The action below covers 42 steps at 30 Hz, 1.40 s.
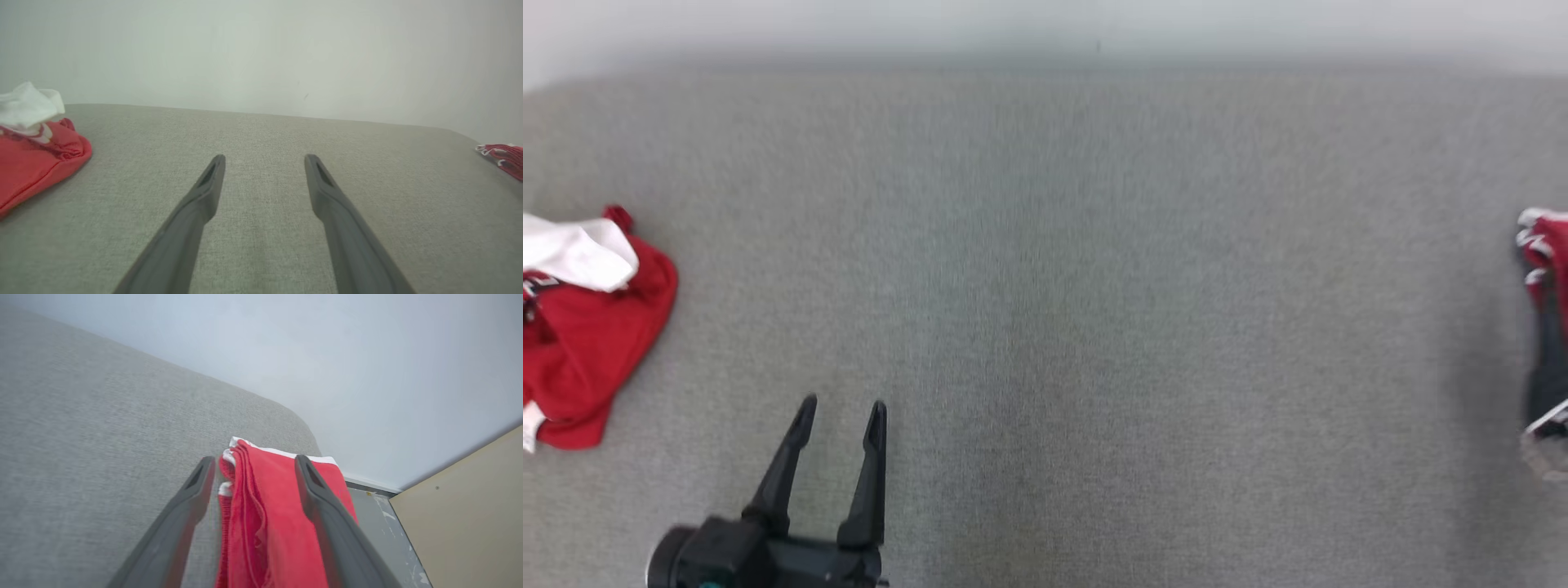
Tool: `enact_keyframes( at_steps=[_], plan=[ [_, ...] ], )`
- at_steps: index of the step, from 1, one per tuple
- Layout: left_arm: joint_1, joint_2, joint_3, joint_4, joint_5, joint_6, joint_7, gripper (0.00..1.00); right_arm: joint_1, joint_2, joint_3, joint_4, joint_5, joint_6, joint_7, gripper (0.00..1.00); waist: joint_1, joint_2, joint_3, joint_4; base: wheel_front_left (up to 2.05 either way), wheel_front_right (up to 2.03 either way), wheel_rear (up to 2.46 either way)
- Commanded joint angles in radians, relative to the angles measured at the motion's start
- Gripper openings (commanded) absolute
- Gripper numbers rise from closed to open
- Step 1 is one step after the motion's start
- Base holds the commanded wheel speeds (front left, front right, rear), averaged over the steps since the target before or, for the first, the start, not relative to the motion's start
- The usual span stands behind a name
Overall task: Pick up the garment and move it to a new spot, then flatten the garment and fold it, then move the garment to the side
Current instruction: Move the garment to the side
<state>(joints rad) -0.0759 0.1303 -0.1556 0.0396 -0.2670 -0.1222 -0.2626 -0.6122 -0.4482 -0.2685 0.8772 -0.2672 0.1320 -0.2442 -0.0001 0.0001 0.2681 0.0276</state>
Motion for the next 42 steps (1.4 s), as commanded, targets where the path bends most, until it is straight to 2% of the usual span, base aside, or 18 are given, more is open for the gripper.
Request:
enact_keyframes(
  at_steps=[1, 8, 13, 18, 26, 32, 42],
  plan=[
    [0.035, -0.006, 0.006, 0.011, -0.001, 0.003, -0.003, 1.00, 0.047, 0.032, 0.017, -0.033, 0.020, -0.003, -0.008, 1.00, 0.0001, -0.0001, -0.147, -0.010, 0.00, 0.00, 0.00],
    [0.122, -0.031, 0.049, 0.035, -0.017, 0.028, -0.003, 1.00, 0.295, 0.208, 0.105, -0.308, 0.180, -0.003, 0.007, 1.00, 0.0001, -0.0001, -0.280, -0.032, 0.00, 0.00, 0.00],
    [0.142, -0.041, 0.071, 0.035, 0.006, 0.041, -0.003, 1.00, 0.452, 0.284, 0.159, -0.522, 0.294, -0.003, 0.048, 1.00, 0.0001, -0.0001, -0.309, -0.039, 0.00, 0.00, 0.00],
    [0.140, -0.050, 0.113, 0.053, 0.011, 0.035, -0.003, 1.00, 0.556, 0.344, 0.189, -0.647, 0.357, -0.003, 0.043, 1.00, 0.0001, -0.0001, -0.323, -0.048, 0.00, 0.00, 0.00],
    [0.163, -0.069, 0.160, 0.094, 0.029, 0.013, -0.003, 1.00, 0.609, 0.395, 0.234, -0.659, 0.400, -0.003, 0.063, 1.00, 0.0001, -0.0001, -0.331, -0.064, 0.00, 0.00, 0.00],
    [0.174, -0.075, 0.186, 0.098, 0.038, 0.001, -0.003, 1.00, 0.585, 0.397, 0.288, -0.650, 0.410, -0.003, 0.078, 1.00, 0.0001, -0.0001, -0.328, -0.061, 0.00, 0.00, 0.00],
    [0.167, -0.078, 0.192, 0.101, 0.059, -0.006, -0.003, 1.00, 0.575, 0.398, 0.310, -0.623, 0.431, -0.003, 0.070, 1.00, 0.0001, -0.0001, -0.325, -0.040, 0.00, 0.00, 0.00]
  ],
)
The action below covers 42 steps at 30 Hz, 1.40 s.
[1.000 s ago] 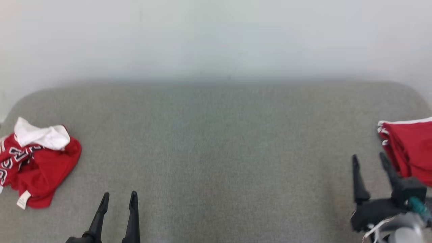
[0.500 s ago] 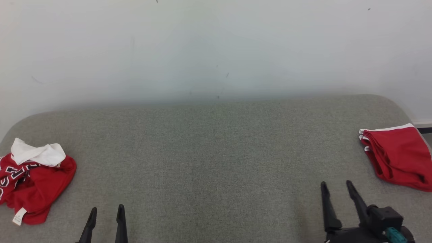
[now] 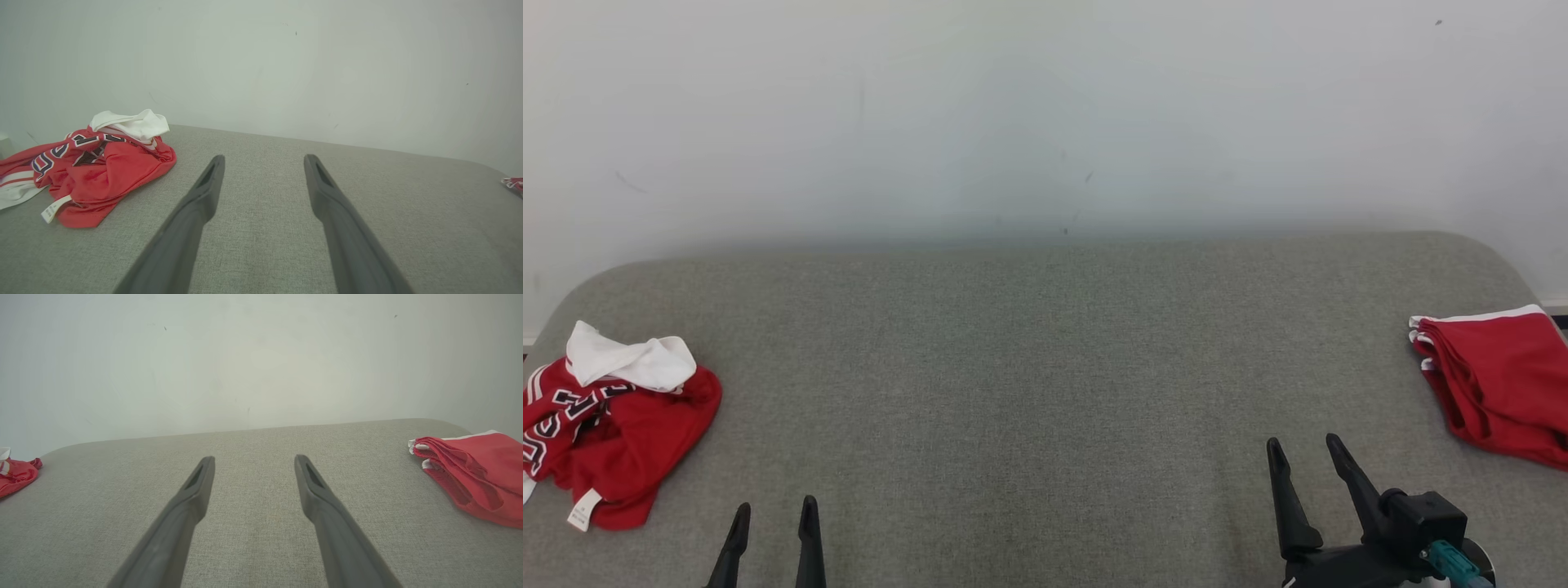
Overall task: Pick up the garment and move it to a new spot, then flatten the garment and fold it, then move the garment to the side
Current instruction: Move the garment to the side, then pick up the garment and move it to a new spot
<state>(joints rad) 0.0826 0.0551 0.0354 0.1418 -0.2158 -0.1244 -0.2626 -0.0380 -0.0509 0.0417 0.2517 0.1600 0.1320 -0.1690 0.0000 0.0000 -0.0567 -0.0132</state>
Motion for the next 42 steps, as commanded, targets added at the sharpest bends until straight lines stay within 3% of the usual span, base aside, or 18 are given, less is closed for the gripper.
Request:
enact_keyframes(
  at_steps=[1, 11, 32, 42],
  plan=[
    [0.009, -0.003, 0.002, -0.001, 0.007, -0.004, -0.003, 1.00, 0.000, 0.001, 0.000, 0.005, 0.005, -0.003, -0.006, 1.00, 0.0000, 0.0000, 0.001, 0.001, 0.00, 0.00, 0.00],
    [-0.002, -0.004, -0.008, 0.002, 0.022, -0.007, -0.003, 1.00, 0.008, 0.001, -0.002, 0.013, 0.006, -0.003, -0.002, 1.00, 0.0000, 0.0000, 0.005, 0.039, 0.00, 0.00, 0.00],
    [0.063, -0.004, -0.018, -0.033, 0.059, 0.005, -0.003, 1.00, 0.023, 0.001, 0.081, 0.042, 0.059, -0.003, -0.025, 1.00, 0.0000, 0.0000, -0.012, 0.426, 0.00, 0.00, 0.00],
    [0.084, -0.004, 0.003, -0.056, 0.057, 0.017, -0.003, 1.00, -0.014, 0.000, 0.120, 0.066, 0.056, -0.003, -0.027, 1.00, 0.0000, 0.0000, 0.004, 0.505, 0.00, 0.00, 0.00]
  ],
)
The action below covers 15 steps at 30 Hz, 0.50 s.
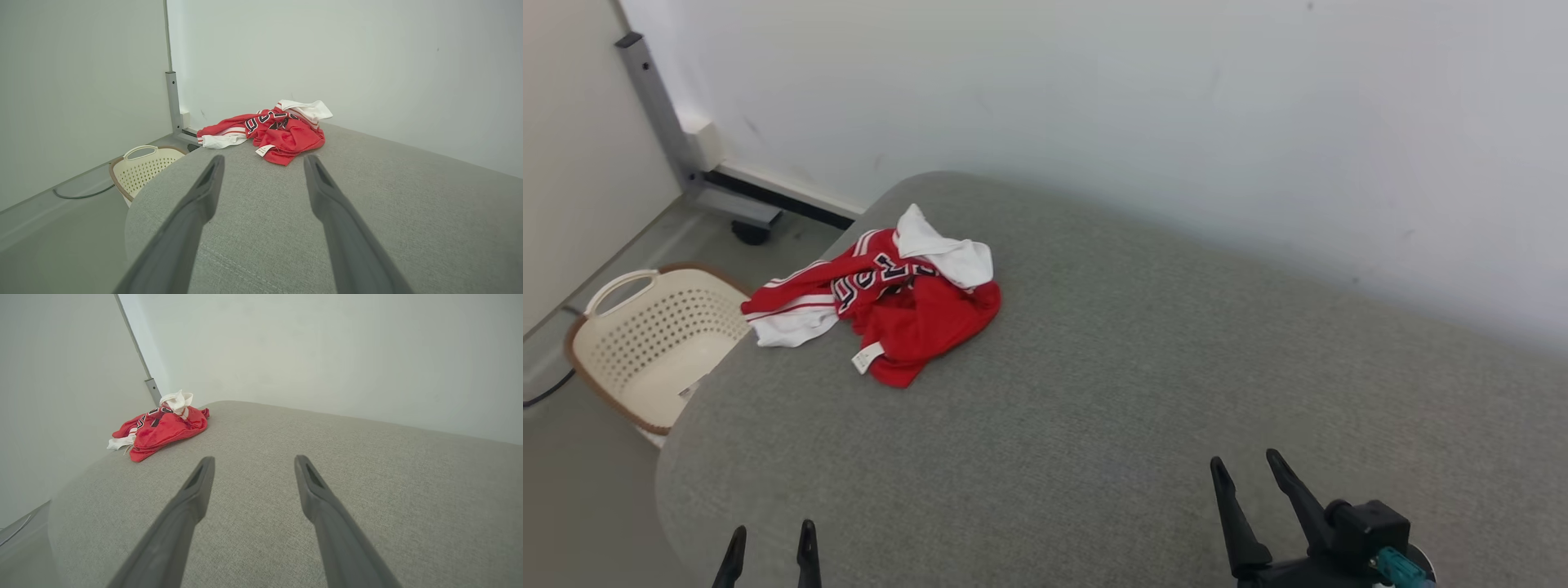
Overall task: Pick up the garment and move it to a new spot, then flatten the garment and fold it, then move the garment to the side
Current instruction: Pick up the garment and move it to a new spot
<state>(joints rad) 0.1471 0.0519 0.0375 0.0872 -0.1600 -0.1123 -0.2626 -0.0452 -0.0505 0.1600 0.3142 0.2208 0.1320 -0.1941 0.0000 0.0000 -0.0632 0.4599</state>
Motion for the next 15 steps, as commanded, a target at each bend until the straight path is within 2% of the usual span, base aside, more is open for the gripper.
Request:
enact_keyframes(
  at_steps=[1, 9, 15],
  plan=[
    [0.022, 0.000, 0.003, -0.007, -0.001, 0.007, -0.003, 1.00, -0.011, 0.000, 0.006, 0.008, -0.006, -0.003, -0.002, 1.00, 0.0000, 0.0000, 0.013, 0.034, 0.00, 0.00, 0.00],
    [0.037, -0.001, 0.003, -0.023, -0.007, 0.021, -0.003, 1.00, -0.038, 0.000, 0.031, 0.029, -0.008, -0.003, -0.008, 1.00, 0.0000, 0.0000, 0.022, 0.040, 0.00, 0.00, 0.00],
    [-0.047, 0.020, -0.035, 0.054, -0.007, 0.006, 0.010, 1.00, -0.020, 0.000, 0.020, 0.029, -0.015, -0.003, -0.008, 1.00, 0.0000, 0.0000, 0.017, 0.033, 0.00, 0.00, 0.00]
  ],
)
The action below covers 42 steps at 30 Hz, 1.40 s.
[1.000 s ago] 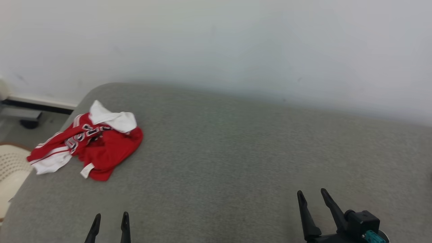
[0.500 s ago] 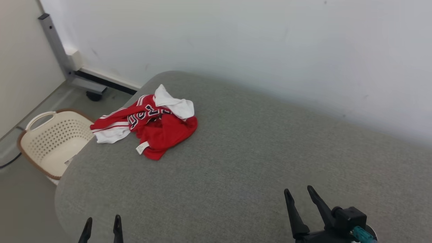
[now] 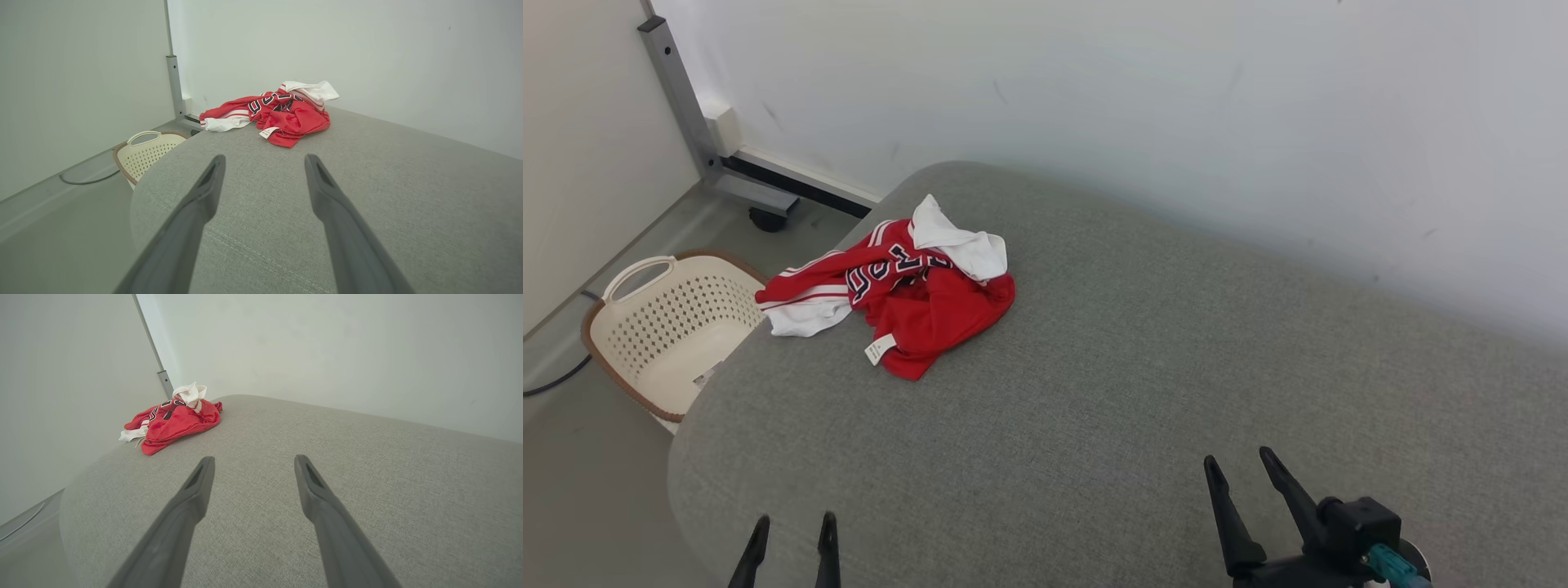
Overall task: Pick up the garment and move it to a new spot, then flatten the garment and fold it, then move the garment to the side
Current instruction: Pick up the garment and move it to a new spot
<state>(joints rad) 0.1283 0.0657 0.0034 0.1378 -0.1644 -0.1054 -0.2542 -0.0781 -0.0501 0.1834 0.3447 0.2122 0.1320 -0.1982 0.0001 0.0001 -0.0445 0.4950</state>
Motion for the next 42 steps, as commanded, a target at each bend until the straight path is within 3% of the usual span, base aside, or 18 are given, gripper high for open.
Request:
enact_keyframes(
  at_steps=[1, 9, 20, 26, 35, 39, 40, 41, 42],
  plan=[
    [-0.051, 0.014, -0.011, 0.027, -0.009, -0.007, 0.013, 1.00, 0.021, 0.000, -0.006, -0.004, -0.008, -0.003, -0.003, 1.00, -0.0001, -0.0001, -0.004, -0.005, 0.00, 0.00, 0.00],
    [-0.326, 0.073, -0.053, 0.257, -0.103, -0.024, 0.104, 1.00, 0.025, -0.001, -0.007, -0.078, -0.046, -0.003, 0.043, 1.00, -0.0001, -0.0001, 0.061, -0.120, 0.00, 0.00, 0.00],
    [-0.741, 0.193, -0.065, 0.576, -0.247, -0.024, 0.229, 1.00, -0.046, -0.077, -0.008, -0.293, -0.091, -0.003, 0.149, 1.00, -0.0001, -0.0001, 0.335, -0.351, 0.00, 0.00, 0.00],
    [-0.859, 0.233, -0.043, 0.700, -0.306, -0.023, 0.292, 1.00, -0.051, -0.103, -0.018, -0.378, -0.097, -0.003, 0.178, 1.00, -0.0001, -0.0001, 0.440, -0.421, 0.00, 0.00, 0.00],
    [-0.948, 0.260, 0.003, 0.867, -0.340, 0.070, 0.330, 1.00, -0.050, -0.099, -0.028, -0.430, -0.094, -0.003, 0.179, 1.00, -0.0001, -0.0001, 0.506, -0.481, 0.00, 0.00, 0.00],
    [-0.952, 0.261, 0.003, 0.924, -0.343, 0.090, 0.344, 1.00, -0.053, -0.094, -0.027, -0.419, -0.089, -0.003, 0.171, 1.00, -0.0001, -0.0001, 0.490, -0.485, 0.00, 0.00, 0.00],
    [-0.951, 0.257, 0.002, 0.940, -0.344, 0.092, 0.348, 0.43, -0.055, -0.092, -0.024, -0.414, -0.087, -0.003, 0.170, 1.00, -0.0001, -0.0001, 0.484, -0.485, 0.00, 0.00, 0.00],
    [-0.950, 0.255, -0.003, 0.949, -0.342, 0.091, 0.345, 0.00, -0.058, -0.091, -0.019, -0.409, -0.085, -0.003, 0.168, 1.00, -0.0001, -0.0001, 0.476, -0.484, 0.00, 0.00, 0.00],
    [-0.948, 0.251, -0.008, 0.955, -0.339, 0.085, 0.342, 0.00, -0.061, -0.089, -0.015, -0.404, -0.083, -0.003, 0.165, 1.00, -0.0001, -0.0001, 0.468, -0.484, 0.00, 0.00, 0.00]
  ],
)
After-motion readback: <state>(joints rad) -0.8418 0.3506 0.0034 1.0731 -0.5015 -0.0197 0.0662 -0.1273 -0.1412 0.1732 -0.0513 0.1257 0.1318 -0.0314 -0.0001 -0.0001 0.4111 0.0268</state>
